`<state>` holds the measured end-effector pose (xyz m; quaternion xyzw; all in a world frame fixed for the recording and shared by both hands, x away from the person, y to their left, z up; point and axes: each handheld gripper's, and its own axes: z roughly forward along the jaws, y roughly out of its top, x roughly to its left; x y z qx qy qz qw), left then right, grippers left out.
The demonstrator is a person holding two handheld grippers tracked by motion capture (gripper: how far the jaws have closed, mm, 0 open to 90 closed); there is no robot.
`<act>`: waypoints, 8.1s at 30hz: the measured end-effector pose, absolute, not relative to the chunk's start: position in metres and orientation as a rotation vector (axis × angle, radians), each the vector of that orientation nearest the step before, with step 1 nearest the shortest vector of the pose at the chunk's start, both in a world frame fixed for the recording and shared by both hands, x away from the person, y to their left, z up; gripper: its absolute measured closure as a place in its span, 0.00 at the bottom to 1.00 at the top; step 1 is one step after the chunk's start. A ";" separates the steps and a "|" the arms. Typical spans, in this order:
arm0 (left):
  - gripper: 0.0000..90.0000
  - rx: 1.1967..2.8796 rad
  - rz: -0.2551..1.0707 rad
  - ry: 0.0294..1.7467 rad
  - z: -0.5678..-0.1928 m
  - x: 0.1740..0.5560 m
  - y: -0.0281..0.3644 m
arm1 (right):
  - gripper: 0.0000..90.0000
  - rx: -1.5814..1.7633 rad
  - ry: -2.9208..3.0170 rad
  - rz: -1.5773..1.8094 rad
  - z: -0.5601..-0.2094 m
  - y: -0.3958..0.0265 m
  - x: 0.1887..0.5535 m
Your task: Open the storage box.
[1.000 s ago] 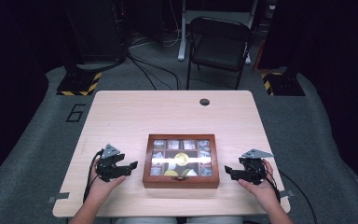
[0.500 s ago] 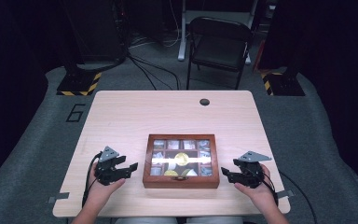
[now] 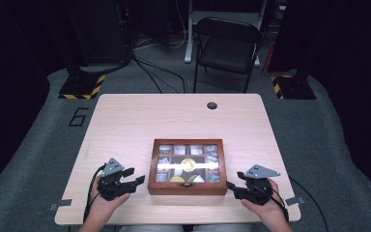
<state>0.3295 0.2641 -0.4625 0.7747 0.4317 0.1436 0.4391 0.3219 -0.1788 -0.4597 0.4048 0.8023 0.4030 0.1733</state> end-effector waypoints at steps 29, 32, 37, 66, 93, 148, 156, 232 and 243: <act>0.52 1.946 0.326 1.032 -0.469 0.319 0.252 | 0.64 1.045 2.425 1.062 -0.478 -0.163 0.317; 0.52 1.943 0.324 1.036 -0.469 0.319 0.253 | 0.64 1.034 2.439 1.046 -0.480 -0.162 0.318; 0.52 1.937 0.324 1.034 -0.468 0.319 0.254 | 0.68 1.022 2.434 1.037 -0.481 -0.161 0.319; 0.58 1.968 0.362 0.978 -0.464 0.322 0.228 | 0.70 1.092 2.268 1.268 -0.460 -0.172 0.316; 0.50 1.938 0.458 0.932 -0.426 0.340 0.227 | 0.58 1.100 2.199 1.303 -0.435 -0.169 0.337; 0.47 1.758 0.512 1.004 -0.397 0.422 0.217 | 0.49 1.148 2.049 1.372 -0.392 -0.163 0.421; 0.46 1.741 0.511 1.016 -0.399 0.429 0.216 | 0.51 1.194 2.036 1.406 -0.399 -0.165 0.434; 0.44 1.744 0.444 1.080 -0.450 0.484 0.208 | 0.49 1.323 2.055 1.328 -0.447 -0.143 0.489; 0.44 1.757 0.413 1.089 -0.460 0.491 0.206 | 0.49 1.333 2.055 1.316 -0.457 -0.142 0.491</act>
